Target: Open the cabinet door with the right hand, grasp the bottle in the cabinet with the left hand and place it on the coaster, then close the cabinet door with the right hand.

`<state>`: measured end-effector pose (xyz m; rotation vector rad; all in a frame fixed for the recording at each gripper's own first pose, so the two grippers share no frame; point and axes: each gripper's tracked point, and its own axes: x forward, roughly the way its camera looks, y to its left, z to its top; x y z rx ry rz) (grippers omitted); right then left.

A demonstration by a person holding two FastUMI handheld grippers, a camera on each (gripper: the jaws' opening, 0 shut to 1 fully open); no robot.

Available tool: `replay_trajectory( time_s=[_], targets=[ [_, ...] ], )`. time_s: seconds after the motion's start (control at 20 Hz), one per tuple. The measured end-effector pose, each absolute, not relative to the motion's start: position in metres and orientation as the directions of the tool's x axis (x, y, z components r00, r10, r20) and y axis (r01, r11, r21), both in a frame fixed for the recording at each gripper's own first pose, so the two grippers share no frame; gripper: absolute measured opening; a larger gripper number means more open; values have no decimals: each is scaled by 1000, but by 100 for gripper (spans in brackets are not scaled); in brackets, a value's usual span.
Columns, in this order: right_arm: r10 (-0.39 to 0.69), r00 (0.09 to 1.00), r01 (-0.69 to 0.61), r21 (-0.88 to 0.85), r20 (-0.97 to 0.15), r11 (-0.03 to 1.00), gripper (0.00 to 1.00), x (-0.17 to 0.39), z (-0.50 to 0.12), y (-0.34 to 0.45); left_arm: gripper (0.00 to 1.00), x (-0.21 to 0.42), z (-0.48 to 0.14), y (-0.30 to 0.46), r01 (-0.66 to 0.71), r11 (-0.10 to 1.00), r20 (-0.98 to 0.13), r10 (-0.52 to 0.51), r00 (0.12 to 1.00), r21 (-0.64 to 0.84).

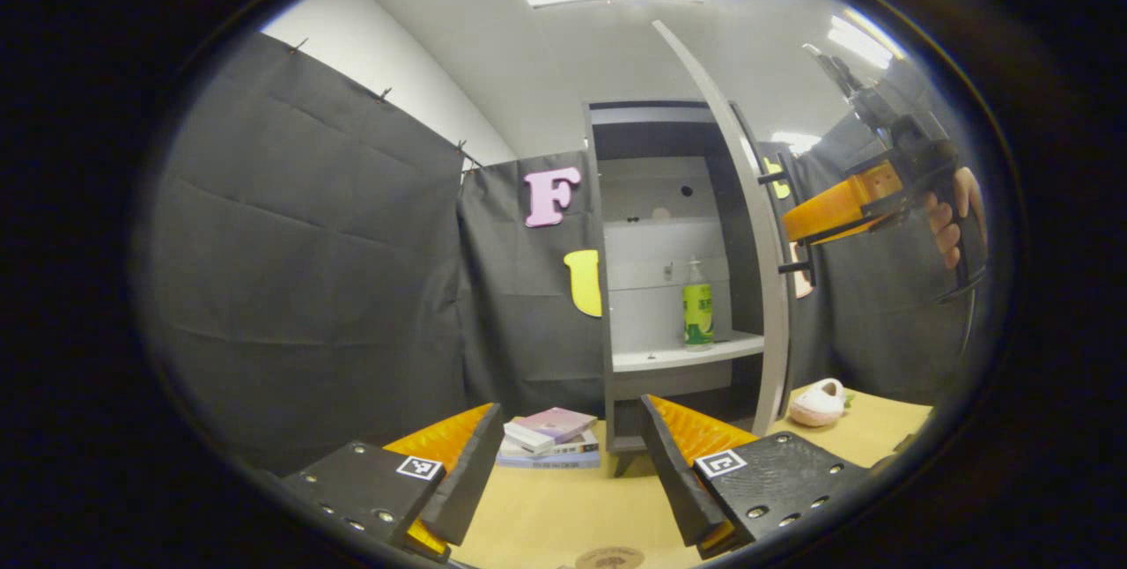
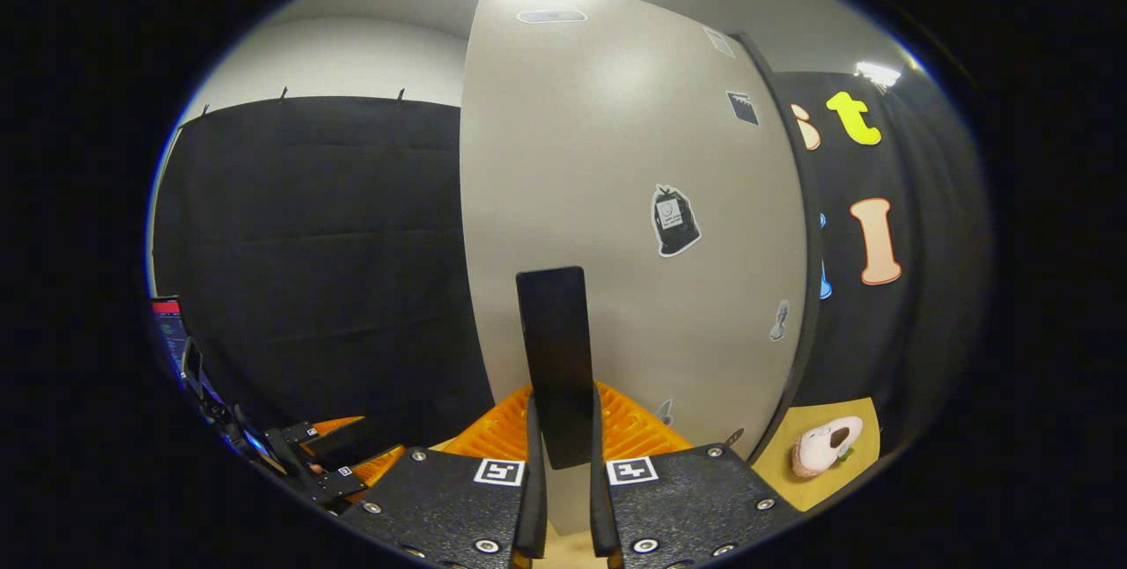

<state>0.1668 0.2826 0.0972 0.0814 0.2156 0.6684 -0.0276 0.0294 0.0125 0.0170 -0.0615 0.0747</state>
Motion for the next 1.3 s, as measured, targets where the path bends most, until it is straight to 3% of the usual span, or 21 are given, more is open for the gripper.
replay_trajectory(
  time_s=[0.05, 0.1, 0.25, 0.3, 0.35, 0.45, 0.55, 0.6, 0.9, 0.95, 1.3],
  targets=[
    [620, 766, -604, 141, -170, 784, 20, 164, 98, 278, 88, -26, 14, 22, -64, 998, 63, 63, 996, 13],
    [617, 769, -601, 141, -168, 787, 20, 164, 98, 276, 93, -24, 13, 14, -51, 999, 61, 51, 997, 9],
    [608, 777, -591, 146, -164, 794, 20, 165, 98, 270, 93, -23, 13, -3, -20, 1000, 58, 20, 998, 1],
    [606, 779, -588, 145, -163, 796, 19, 164, 98, 268, 88, -22, 13, -7, -13, 1000, 58, 13, 998, -1],
    [603, 781, -586, 145, -163, 797, 19, 164, 98, 266, 93, -21, 14, -12, -6, 1000, 59, 6, 998, -3],
    [600, 783, -583, 143, -162, 800, 19, 165, 98, 263, 88, -21, 16, -23, 5, 1000, 59, -5, 998, -7],
    [595, 788, -578, 141, -158, 804, 19, 165, 99, 258, 93, -20, 17, -31, 12, 1000, 60, -11, 998, -9],
    [593, 790, -577, 138, -156, 805, 19, 165, 99, 256, 88, -22, 17, -34, 15, 1000, 59, -14, 998, -9],
    [568, 810, -555, 120, -146, 823, 19, 168, 100, 244, 93, -16, 17, -62, 42, 999, 57, -42, 997, -10],
    [565, 812, -552, 119, -146, 825, 19, 169, 100, 243, 88, -15, 15, -67, 46, 999, 54, -45, 998, -12],
    [558, 819, -547, 110, -132, 830, 18, 172, 101, 232, 88, -16, 18, -88, 51, 999, 52, -51, 997, -4]
  ],
)
